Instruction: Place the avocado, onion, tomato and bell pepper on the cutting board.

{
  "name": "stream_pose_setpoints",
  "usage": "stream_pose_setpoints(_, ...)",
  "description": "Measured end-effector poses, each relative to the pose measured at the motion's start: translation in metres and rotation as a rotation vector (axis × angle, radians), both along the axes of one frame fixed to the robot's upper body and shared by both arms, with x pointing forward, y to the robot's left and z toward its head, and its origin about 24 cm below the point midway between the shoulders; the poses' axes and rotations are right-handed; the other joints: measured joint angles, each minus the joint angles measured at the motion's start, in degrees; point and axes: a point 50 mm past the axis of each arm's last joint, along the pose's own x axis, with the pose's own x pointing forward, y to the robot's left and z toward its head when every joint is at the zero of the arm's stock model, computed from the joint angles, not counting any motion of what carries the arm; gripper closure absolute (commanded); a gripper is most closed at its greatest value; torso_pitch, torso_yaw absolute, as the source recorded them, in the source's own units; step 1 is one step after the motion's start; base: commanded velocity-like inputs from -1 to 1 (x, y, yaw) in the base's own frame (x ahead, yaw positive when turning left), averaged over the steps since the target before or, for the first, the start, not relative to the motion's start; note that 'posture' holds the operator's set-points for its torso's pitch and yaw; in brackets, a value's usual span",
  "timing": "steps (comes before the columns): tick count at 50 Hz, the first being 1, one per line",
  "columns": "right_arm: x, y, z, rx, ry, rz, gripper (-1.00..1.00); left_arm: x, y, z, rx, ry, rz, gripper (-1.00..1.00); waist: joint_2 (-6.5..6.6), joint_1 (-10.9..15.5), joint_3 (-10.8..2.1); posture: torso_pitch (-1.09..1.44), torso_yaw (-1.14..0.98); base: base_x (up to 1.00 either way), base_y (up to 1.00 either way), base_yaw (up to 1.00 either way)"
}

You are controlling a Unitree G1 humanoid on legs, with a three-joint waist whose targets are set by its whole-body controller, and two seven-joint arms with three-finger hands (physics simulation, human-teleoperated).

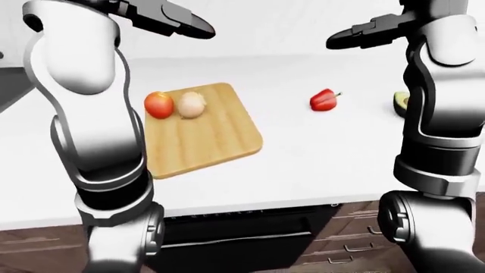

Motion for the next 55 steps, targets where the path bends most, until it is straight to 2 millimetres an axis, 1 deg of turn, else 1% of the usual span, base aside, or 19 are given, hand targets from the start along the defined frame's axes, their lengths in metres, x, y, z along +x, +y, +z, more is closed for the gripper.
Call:
stream_pose_setpoints(3, -0.001, 0.001, 0.002, -0.001, -0.008, 0.005, -1.00, -0.003, 0.001, 0.002, -0.001, -0.019, 0.004, -1.00, 1.47, 0.15, -0.20, 0.00, 0.00, 0.00, -0.32, 0.00)
stream_pose_setpoints(5, -0.002, 0.001, 0.003, 0.001, -0.014, 0.006, -1.00, -0.003, 0.002, 0.002, 0.000, -0.022, 0.007, -1.00, 3.11, 0.13, -0.80, 0.00, 0.00, 0.00, -0.32, 0.00)
stream_pose_setpoints(6, -0.001, 0.004, 0.002, 0.001, -0.015, 0.013, -1.00, -0.002, 0.004, 0.000, -0.001, -0.018, 0.015, -1.00, 2.49, 0.60, -0.72, 0.00, 0.00, 0.00, -0.33, 0.00)
stream_pose_setpoints(10, 0.004, 0.009, -0.006, -0.007, 0.020, 0.037, -1.00, 0.002, 0.008, -0.004, -0.015, 0.007, 0.030, -1.00, 2.83, -0.09, -1.49, 0.00, 0.00, 0.00, -0.32, 0.00)
stream_pose_setpoints(14, -0.001, 0.006, 0.002, -0.001, -0.010, 0.028, -1.00, -0.002, 0.007, -0.001, -0.007, -0.013, 0.025, -1.00, 0.39, -0.31, -1.11, 0.00, 0.00, 0.00, -0.33, 0.00)
stream_pose_setpoints(18, -0.004, 0.006, 0.010, -0.004, -0.042, 0.026, -1.00, -0.002, 0.007, 0.001, -0.009, -0.016, 0.025, -1.00, -3.60, -0.19, -1.72, 0.00, 0.00, 0.00, -0.33, 0.00)
stream_pose_setpoints(19, -0.004, 0.003, 0.009, -0.002, -0.045, 0.017, -1.00, -0.001, 0.004, -0.001, -0.005, -0.010, 0.014, -1.00, -2.89, -0.59, -1.46, 0.00, 0.00, 0.00, -0.33, 0.00)
stream_pose_setpoints(22, -0.003, -0.004, 0.003, 0.016, -0.020, -0.012, -1.00, 0.000, -0.004, -0.003, 0.027, 0.001, -0.015, -1.00, -2.26, -0.98, -0.60, 0.00, 0.00, 0.00, -0.33, 0.00)
stream_pose_setpoints(27, -0.002, 0.000, 0.005, 0.008, -0.016, 0.001, -1.00, -0.003, -0.001, 0.002, 0.020, -0.019, -0.007, -1.00, 0.70, -0.09, -0.09, 0.00, 0.00, 0.00, -0.35, 0.00)
stream_pose_setpoints(31, -0.003, 0.002, 0.008, 0.004, -0.031, 0.012, -1.00, -0.005, 0.001, 0.003, 0.020, -0.031, 0.001, -1.00, 3.05, -0.14, -0.67, 0.00, 0.00, 0.00, -0.36, 0.00)
stream_pose_setpoints(32, -0.003, 0.004, 0.006, 0.003, -0.028, 0.019, -1.00, -0.005, 0.003, 0.001, 0.018, -0.028, 0.008, -1.00, 2.23, 0.13, -0.59, 0.00, 0.00, 0.00, -0.35, 0.00)
stream_pose_setpoints(34, 0.000, 0.008, 0.001, -0.004, -0.007, 0.033, -1.00, -0.002, 0.007, -0.004, 0.006, -0.004, 0.021, -1.00, 2.31, 0.13, -0.58, 0.00, 0.00, 0.00, -0.36, 0.00)
stream_pose_setpoints(36, 0.002, 0.009, -0.002, -0.004, 0.009, 0.039, -1.00, 0.001, 0.008, -0.006, -0.001, 0.014, 0.028, -1.00, 2.37, -0.15, -1.20, 0.00, 0.00, 0.00, -0.36, 0.00)
stream_pose_setpoints(38, 0.001, 0.008, 0.000, -0.001, 0.002, 0.036, -1.00, 0.001, 0.008, -0.005, 0.001, 0.011, 0.024, -1.00, 1.62, -0.36, -1.43, 0.00, 0.00, 0.00, -0.36, 0.00)
stream_pose_setpoints(41, -0.002, 0.007, 0.004, -0.003, -0.024, 0.032, -1.00, -0.003, 0.007, -0.005, 0.010, -0.009, 0.023, -1.00, -0.59, -0.11, -1.03, 0.00, 0.00, 0.00, -0.36, 0.00)
stream_pose_setpoints(43, -0.004, 0.007, 0.007, -0.005, -0.035, 0.031, -1.00, -0.002, 0.007, -0.005, 0.014, -0.010, 0.023, -1.00, -3.11, -0.04, -1.35, 0.00, 0.00, 0.00, -0.36, 0.00)
stream_pose_setpoints(44, -0.005, 0.005, 0.008, -0.005, -0.040, 0.025, -1.00, -0.002, 0.005, -0.005, 0.014, -0.010, 0.015, -1.00, -3.56, -0.44, -1.64, 0.00, 0.00, 0.00, -0.36, 0.00)
stream_pose_setpoints(46, -0.005, -0.001, 0.005, 0.006, -0.034, 0.004, -1.00, -0.001, -0.002, -0.008, 0.031, 0.004, -0.009, -1.00, -2.78, -1.15, -0.81, 0.00, 0.00, 0.00, -0.36, 0.00)
stream_pose_setpoints(55, -0.002, 0.002, 0.005, 0.002, -0.018, 0.011, -1.00, -0.004, 0.000, -0.002, 0.035, -0.018, -0.003, -1.00, 1.42, -0.04, -0.35, 0.00, 0.00, 0.00, -0.36, 0.00)
